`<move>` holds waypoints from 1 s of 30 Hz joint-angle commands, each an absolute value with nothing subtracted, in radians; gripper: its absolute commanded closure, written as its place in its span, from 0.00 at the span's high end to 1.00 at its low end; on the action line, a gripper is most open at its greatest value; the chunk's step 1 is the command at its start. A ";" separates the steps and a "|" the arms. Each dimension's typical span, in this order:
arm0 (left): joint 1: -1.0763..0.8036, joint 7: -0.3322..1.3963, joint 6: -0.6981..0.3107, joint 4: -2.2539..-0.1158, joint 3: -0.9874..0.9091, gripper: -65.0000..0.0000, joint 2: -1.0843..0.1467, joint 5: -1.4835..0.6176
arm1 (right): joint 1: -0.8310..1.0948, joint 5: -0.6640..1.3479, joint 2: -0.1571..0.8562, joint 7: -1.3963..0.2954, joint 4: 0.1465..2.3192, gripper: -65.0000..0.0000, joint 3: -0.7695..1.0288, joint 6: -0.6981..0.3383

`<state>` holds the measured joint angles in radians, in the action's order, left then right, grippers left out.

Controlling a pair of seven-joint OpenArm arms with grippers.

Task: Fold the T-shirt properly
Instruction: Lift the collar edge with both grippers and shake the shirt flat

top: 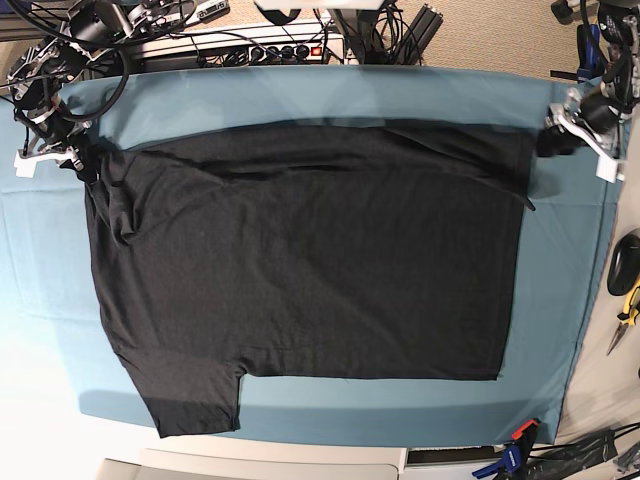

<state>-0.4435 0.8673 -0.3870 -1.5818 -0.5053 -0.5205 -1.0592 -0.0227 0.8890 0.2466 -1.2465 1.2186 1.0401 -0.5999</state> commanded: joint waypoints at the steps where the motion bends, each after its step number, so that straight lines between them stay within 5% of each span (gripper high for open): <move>1: -0.448 0.888 -0.398 -1.589 -0.506 0.44 -0.531 -1.082 | -0.030 0.902 0.266 -1.250 1.230 0.00 1.040 -0.607; 16: -0.422 0.899 -0.440 -1.589 -0.453 0.43 -0.482 -1.113 | -0.030 0.901 0.266 -1.249 1.230 0.00 1.040 -0.607; 18: -0.415 0.892 -0.439 -1.589 -0.452 0.31 -0.479 -1.108 | -0.030 0.901 0.266 -1.249 1.230 0.00 1.040 -0.607; 21: -0.415 0.871 -0.439 -1.589 -0.452 0.00 -0.480 -1.099 | -0.030 0.902 0.266 -1.242 1.230 0.00 1.040 -0.615; 30: -0.422 0.884 -0.440 -1.593 -0.454 0.00 -0.498 -1.093 | 0.029 0.990 0.284 -1.295 1.231 0.00 1.040 -0.681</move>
<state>-0.4206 0.8875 -0.4381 -1.5780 -0.4461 -0.4786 -1.0855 0.0330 0.9798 0.2573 -1.2984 1.2182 1.0370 -0.6785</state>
